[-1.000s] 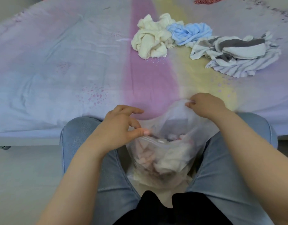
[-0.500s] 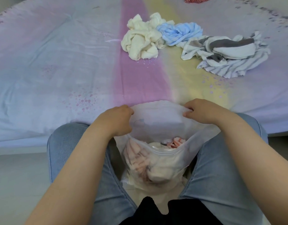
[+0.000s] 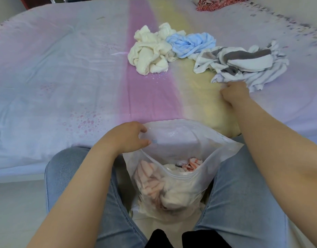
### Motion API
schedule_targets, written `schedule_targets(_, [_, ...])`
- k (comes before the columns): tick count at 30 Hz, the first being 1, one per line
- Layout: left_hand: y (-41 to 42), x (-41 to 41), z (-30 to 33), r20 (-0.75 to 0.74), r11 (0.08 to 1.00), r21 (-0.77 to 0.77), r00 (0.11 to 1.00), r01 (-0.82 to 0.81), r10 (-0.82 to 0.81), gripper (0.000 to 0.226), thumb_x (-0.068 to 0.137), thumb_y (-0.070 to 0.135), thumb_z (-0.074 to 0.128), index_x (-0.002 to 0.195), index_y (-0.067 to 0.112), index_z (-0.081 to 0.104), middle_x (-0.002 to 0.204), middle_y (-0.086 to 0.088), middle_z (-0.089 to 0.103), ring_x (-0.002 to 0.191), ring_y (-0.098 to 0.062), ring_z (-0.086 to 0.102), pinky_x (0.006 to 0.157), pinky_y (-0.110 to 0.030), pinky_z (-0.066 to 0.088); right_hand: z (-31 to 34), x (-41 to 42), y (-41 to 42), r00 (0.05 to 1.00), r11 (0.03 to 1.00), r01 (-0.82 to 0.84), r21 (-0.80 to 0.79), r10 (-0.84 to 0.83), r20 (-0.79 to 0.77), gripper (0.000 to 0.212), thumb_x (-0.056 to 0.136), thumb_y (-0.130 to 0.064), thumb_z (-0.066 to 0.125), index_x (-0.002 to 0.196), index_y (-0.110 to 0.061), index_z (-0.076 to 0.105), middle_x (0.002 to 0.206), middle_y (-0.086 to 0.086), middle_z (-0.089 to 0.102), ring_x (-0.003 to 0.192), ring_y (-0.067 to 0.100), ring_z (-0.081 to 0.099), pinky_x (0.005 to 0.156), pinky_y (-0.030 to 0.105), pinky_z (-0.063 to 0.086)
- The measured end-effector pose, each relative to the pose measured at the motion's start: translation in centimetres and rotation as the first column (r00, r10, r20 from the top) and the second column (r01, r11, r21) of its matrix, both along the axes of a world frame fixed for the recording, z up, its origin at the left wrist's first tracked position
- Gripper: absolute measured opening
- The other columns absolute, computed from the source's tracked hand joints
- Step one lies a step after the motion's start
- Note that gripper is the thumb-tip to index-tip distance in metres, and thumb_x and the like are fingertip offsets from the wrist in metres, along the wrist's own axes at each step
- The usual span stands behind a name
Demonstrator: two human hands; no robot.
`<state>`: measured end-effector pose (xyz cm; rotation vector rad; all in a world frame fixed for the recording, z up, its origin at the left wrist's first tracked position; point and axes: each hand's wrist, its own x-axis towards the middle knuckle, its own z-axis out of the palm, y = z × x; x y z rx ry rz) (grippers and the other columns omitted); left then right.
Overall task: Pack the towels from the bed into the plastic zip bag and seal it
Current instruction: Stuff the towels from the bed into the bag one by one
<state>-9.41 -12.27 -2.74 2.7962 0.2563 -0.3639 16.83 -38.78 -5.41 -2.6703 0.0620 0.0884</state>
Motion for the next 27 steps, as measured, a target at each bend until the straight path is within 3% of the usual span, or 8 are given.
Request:
schedule_targets(4, [0.1, -0.2, -0.6, 0.055, 0.999, -0.030, 0.998, -0.019, 0.021, 0.050, 0.089, 0.048, 0.057, 0.133, 0.024, 0.052, 0.139, 0.008, 0.051, 0.126, -0.015, 0.048, 0.101, -0.027, 0.037, 0.5, -0.5, -0.6, 0.983, 0.968, 0.082, 0.237, -0.117, 0.138, 0.029, 0.088, -0.018, 0.058, 0.110, 0.001, 0.066, 0.111, 0.020, 0.068, 0.104, 0.033, 0.063, 0.080, 0.032, 0.045])
schedule_targets(9, [0.2, -0.6, -1.5, 0.141, 0.980, -0.185, 0.984, -0.079, 0.106, 0.043, 0.087, 0.046, 0.061, 0.126, 0.027, 0.058, 0.134, 0.012, 0.055, 0.123, -0.009, 0.049, 0.094, -0.021, 0.036, 3.0, -6.8, 3.1, 0.995, 0.873, -0.090, 0.480, 0.098, 0.009, 0.024, 0.084, -0.007, 0.048, 0.092, 0.006, 0.067, 0.073, 0.015, 0.060, 0.064, 0.023, 0.053, 0.064, 0.032, 0.047])
schedule_targets(13, [0.0, -0.6, -1.8, 0.169, 0.967, -0.238, 0.976, -0.093, 0.136, 0.041, 0.087, 0.044, 0.062, 0.123, 0.026, 0.060, 0.135, 0.011, 0.054, 0.125, -0.011, 0.049, 0.095, -0.021, 0.035, 6.6, -13.9, 6.3, 0.871, 0.626, -0.163, 0.762, 0.454, -0.187, 0.023, 0.084, 0.003, 0.046, 0.084, -0.013, 0.062, 0.061, 0.005, 0.053, 0.048, 0.015, 0.045, 0.048, 0.023, 0.044])
schedule_targets(15, [0.0, -0.6, -1.7, 0.164, 0.967, -0.235, 0.977, -0.094, 0.135, 0.041, 0.087, 0.045, 0.061, 0.124, 0.026, 0.059, 0.137, 0.010, 0.053, 0.127, -0.013, 0.049, 0.094, -0.022, 0.035, 7.1, -15.1, 7.5, 0.838, 0.686, -0.331, 0.648, 0.529, -0.132, 0.023, 0.085, -0.001, 0.045, 0.099, -0.015, 0.058, 0.064, 0.000, 0.053, 0.052, 0.014, 0.048, 0.054, 0.027, 0.047])
schedule_targets(17, [0.1, -0.8, -1.8, 0.157, 0.963, -0.253, 0.978, -0.094, 0.137, 0.042, 0.088, 0.044, 0.061, 0.125, 0.026, 0.058, 0.137, 0.011, 0.052, 0.127, -0.011, 0.048, 0.095, -0.021, 0.035, 6.4, -14.5, 8.3, 0.876, 0.809, -0.461, 0.364, 0.481, 0.040, 0.030, 0.087, -0.009, 0.043, 0.113, -0.019, 0.052, 0.074, -0.005, 0.053, 0.067, 0.018, 0.052, 0.066, 0.032, 0.046])
schedule_targets(22, [0.8, -1.4, -2.2, 0.160, 0.950, -0.291, 0.973, -0.116, 0.168, 0.040, 0.088, 0.043, 0.062, 0.125, 0.028, 0.058, 0.135, 0.012, 0.054, 0.124, -0.009, 0.049, 0.096, -0.022, 0.035, 3.4, -10.0, 5.9, 0.917, 0.994, -0.102, -0.045, 0.111, 0.383, 0.030, 0.093, -0.026, 0.043, 0.120, -0.019, 0.052, 0.123, 0.016, 0.054, 0.117, 0.037, 0.046, 0.098, 0.047, 0.034])
schedule_targets(24, [1.0, -1.6, -2.3, 0.152, 0.944, -0.305, 0.972, -0.124, 0.177, 0.042, 0.087, 0.044, 0.062, 0.126, 0.028, 0.058, 0.136, 0.012, 0.053, 0.124, -0.009, 0.048, 0.096, -0.021, 0.034, 2.0, -9.0, 4.3, 0.925, 0.994, -0.013, -0.106, 0.052, 0.376, 0.037, 0.089, -0.044, 0.050, 0.120, -0.026, 0.054, 0.140, 0.015, 0.037, 0.131, 0.039, 0.031, 0.107, 0.056, 0.022])
schedule_targets(27, [1.0, -1.6, -2.5, 0.145, 0.942, -0.313, 0.974, -0.122, 0.174, 0.045, 0.087, 0.045, 0.061, 0.128, 0.029, 0.056, 0.137, 0.012, 0.052, 0.124, -0.008, 0.048, 0.096, -0.021, 0.034, 0.0, -8.3, 2.2, 0.991, 0.994, -0.080, -0.075, 0.087, 0.102, 0.053, 0.082, -0.054, 0.059, 0.129, -0.036, 0.046, 0.159, 0.007, -0.002, 0.143, 0.040, 0.010, 0.110, 0.055, 0.020])
